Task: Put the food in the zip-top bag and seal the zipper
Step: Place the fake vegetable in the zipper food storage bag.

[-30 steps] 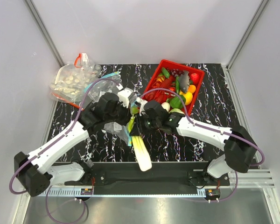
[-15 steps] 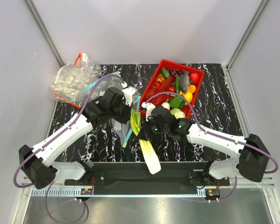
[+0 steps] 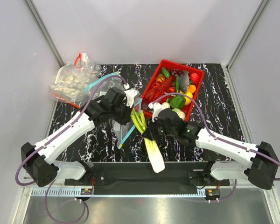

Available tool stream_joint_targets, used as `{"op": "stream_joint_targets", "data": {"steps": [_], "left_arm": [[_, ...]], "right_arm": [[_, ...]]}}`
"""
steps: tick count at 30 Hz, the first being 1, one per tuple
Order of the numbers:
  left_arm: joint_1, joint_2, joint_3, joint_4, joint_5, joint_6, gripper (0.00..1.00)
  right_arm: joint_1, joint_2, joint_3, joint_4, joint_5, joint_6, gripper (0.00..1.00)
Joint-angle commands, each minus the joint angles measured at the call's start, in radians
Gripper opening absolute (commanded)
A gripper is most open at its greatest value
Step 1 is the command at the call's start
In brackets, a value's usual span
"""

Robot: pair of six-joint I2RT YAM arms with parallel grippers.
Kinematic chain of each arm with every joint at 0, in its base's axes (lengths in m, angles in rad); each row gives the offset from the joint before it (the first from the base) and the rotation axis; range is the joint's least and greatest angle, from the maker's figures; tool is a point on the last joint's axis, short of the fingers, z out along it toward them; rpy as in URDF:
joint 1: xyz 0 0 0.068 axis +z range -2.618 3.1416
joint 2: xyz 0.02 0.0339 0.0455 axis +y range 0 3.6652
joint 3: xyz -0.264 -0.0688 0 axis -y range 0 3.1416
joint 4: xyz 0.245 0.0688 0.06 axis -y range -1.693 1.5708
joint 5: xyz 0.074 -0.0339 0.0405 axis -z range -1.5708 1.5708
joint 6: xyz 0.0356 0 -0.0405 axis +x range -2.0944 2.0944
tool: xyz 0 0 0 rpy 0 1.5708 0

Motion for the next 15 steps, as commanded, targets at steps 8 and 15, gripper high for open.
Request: {"op": "stream_joint_targets", "data": {"steps": [8,15], "left_arm": [[0.014,0.024,0.045,-0.021,0.018,0.008,0.00],[0.025,0.024,0.043,-0.011,0.054,0.011,0.00]], "right_arm": [[0.011,-0.110,-0.038,0.097,0.112,-0.004,0.06],[0.009,-0.278,-0.113,0.151,0.120,-0.027,0.07]]}}
